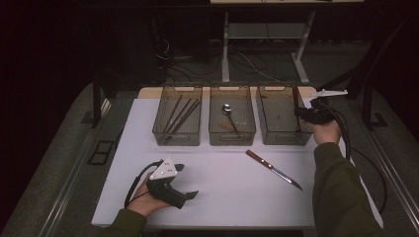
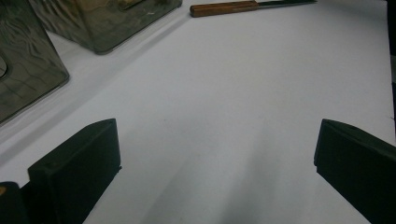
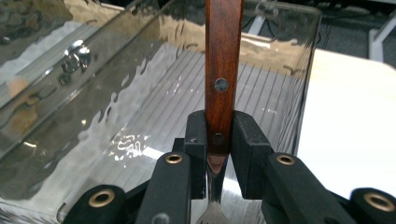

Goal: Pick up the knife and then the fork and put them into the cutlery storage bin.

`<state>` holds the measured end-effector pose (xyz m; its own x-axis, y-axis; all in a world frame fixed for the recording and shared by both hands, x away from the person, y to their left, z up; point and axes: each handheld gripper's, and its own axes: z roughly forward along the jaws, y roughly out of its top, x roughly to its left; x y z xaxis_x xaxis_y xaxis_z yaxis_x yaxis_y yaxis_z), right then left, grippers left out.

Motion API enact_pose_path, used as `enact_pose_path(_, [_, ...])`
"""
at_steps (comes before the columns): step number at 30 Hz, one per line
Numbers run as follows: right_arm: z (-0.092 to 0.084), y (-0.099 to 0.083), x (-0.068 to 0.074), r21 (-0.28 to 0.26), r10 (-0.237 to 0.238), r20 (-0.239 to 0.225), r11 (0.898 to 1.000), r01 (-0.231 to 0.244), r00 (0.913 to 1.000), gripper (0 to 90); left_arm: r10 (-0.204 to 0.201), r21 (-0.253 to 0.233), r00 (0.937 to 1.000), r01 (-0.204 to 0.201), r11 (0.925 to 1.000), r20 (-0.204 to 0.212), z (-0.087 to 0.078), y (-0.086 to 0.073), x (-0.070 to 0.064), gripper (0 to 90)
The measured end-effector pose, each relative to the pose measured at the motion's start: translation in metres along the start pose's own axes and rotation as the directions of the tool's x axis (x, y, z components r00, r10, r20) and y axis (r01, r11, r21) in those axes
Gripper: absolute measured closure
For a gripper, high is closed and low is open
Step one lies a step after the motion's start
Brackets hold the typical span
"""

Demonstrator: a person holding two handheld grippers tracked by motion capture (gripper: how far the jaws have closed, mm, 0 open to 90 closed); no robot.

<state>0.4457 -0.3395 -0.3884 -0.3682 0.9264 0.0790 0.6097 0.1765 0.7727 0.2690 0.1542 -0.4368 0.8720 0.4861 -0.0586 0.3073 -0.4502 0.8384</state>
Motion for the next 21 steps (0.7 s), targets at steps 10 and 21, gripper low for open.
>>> enact_pose_path(10, [-0.001,0.003,0.002,-0.018,0.009,-0.007,1.0,-0.009,0.9999,46.1,0.0,0.001,1.0,0.0,1.0,-0.001,0.0,0.0,0.0,0.0])
enact_pose_path(21, [-0.033,0.005,0.01,-0.075,-0.014,-0.088,0.997,0.007,0.9961,36.2,0.0,-0.001,1.0,0.0,1.0,-0.002,0.0,0.0,0.0,0.0])
